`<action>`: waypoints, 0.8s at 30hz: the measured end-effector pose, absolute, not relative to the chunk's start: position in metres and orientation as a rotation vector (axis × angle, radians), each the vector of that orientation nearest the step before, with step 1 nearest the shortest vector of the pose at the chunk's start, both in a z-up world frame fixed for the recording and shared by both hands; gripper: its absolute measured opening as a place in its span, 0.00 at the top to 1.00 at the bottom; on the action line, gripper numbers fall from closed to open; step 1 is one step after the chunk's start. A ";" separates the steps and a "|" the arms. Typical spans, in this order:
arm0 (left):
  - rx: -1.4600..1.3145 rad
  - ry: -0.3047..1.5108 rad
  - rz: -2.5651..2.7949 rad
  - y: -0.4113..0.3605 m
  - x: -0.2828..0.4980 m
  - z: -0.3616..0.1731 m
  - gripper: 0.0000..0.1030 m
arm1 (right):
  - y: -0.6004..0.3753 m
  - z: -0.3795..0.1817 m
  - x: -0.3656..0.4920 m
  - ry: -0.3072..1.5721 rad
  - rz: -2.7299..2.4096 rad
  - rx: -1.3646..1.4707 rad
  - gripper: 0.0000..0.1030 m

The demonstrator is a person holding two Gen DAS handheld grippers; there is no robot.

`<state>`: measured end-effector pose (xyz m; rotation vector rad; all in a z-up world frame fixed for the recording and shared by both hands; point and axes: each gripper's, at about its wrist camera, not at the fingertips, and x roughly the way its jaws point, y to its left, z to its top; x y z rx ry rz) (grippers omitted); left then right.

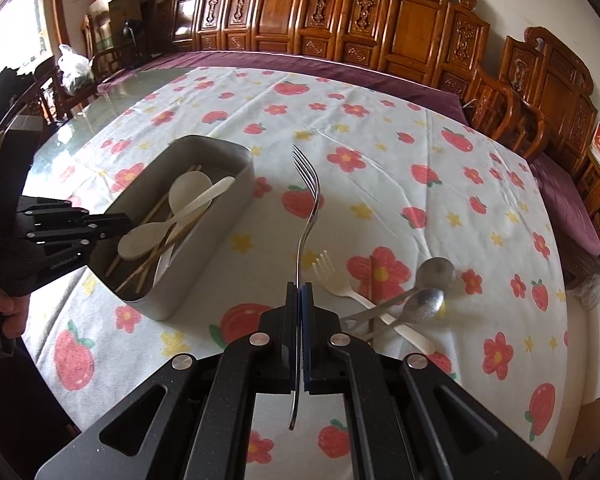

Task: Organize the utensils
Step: 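Lower the white spoon into the metal tray and open the left gripper while the right lifts the fork, then lower the metal fork into the metal tray and open the right gripper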

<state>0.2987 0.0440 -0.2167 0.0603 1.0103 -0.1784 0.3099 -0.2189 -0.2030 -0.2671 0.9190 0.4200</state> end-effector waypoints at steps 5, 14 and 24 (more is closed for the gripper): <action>0.046 0.980 -0.181 0.051 0.297 -0.205 0.97 | -0.205 -0.198 0.308 0.914 0.447 -0.267 0.97; 0.011 0.915 -0.175 0.076 0.293 -0.181 0.90 | -0.161 -0.192 0.312 0.907 0.523 -0.264 0.97; -0.039 0.872 -0.134 0.109 0.292 -0.166 0.90 | -0.104 -0.213 0.330 0.956 0.574 -0.246 0.97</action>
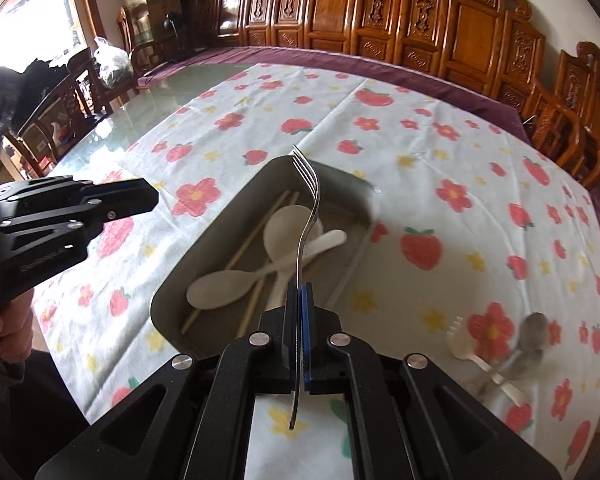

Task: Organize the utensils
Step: 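Lower the metal fork into the metal tray and open the right gripper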

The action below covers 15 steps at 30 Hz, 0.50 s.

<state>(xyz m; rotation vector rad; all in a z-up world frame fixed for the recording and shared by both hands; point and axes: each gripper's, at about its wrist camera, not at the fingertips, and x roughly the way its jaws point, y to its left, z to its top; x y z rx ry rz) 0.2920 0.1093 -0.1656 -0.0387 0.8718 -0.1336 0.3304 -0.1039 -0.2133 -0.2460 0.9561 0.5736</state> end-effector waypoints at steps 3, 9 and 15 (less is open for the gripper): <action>-0.043 0.870 -0.129 0.112 0.293 -0.165 0.90 | -0.092 -0.228 0.338 0.988 0.571 -0.237 0.97; -0.042 0.871 -0.127 0.113 0.292 -0.166 0.90 | -0.075 -0.253 0.350 1.040 0.549 -0.221 0.97; -0.041 0.870 -0.125 0.114 0.292 -0.166 0.90 | -0.067 -0.261 0.355 1.057 0.545 -0.189 0.97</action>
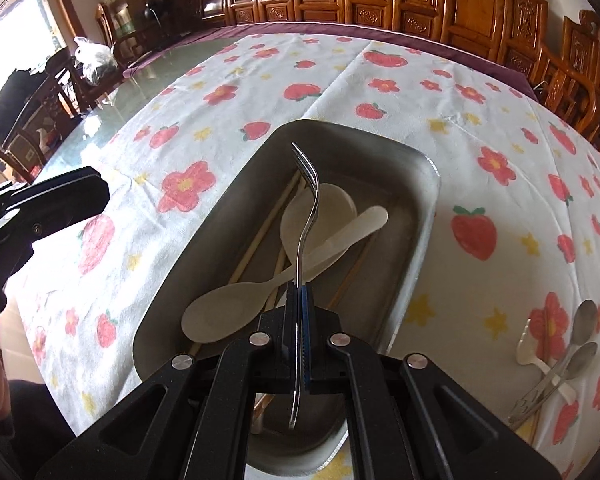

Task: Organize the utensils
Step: 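Lower the metal fork into the metal tray and open the right gripper, then grasp a wooden chopstick from the pile with the right gripper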

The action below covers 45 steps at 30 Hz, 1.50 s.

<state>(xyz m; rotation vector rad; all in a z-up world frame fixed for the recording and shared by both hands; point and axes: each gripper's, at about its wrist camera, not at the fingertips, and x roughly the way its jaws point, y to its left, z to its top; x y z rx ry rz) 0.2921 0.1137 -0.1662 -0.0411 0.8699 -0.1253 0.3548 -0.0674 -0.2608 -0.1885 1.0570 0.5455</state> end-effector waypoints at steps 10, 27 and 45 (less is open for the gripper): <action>-0.045 0.865 -0.105 0.117 0.292 -0.165 0.89 | -0.062 -0.263 0.349 1.072 0.619 -0.120 0.94; -0.047 0.810 -0.194 0.071 0.289 -0.157 0.88 | -0.191 -0.205 0.301 0.872 0.530 -0.118 0.81; 0.100 0.869 -0.363 -0.035 0.275 -0.191 0.88 | -0.298 -0.290 0.302 1.025 0.282 -0.174 0.75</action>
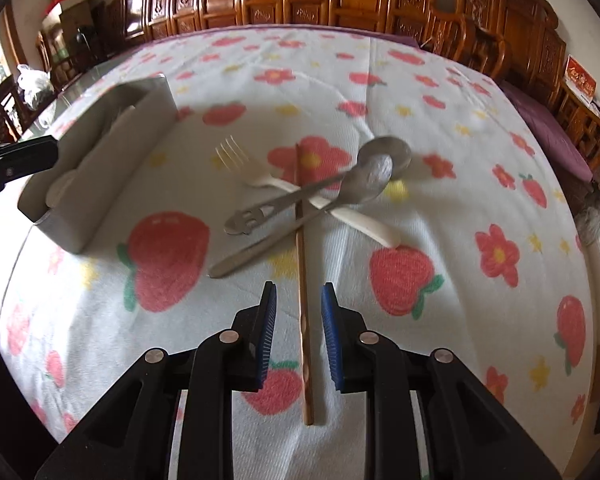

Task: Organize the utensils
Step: 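Grasp a wooden chopstick from the pile with the right gripper, then grasp a metal spoon with the left gripper while the right holds the chopstick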

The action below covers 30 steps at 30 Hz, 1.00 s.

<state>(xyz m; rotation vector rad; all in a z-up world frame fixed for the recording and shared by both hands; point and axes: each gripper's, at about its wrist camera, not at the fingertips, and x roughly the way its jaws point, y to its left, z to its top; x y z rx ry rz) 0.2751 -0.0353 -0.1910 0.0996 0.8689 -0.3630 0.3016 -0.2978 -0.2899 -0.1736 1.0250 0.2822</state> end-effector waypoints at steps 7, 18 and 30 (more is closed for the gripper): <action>0.128 0.879 -0.384 -0.047 0.271 -0.196 0.88 | -0.294 -0.297 0.311 1.053 0.256 -0.197 0.87; 0.137 0.879 -0.388 -0.052 0.268 -0.197 0.88 | -0.292 -0.287 0.288 1.117 0.289 -0.231 0.94; 0.174 0.912 -0.468 -0.082 0.258 -0.217 0.88 | -0.309 -0.291 0.283 1.106 0.306 -0.188 0.94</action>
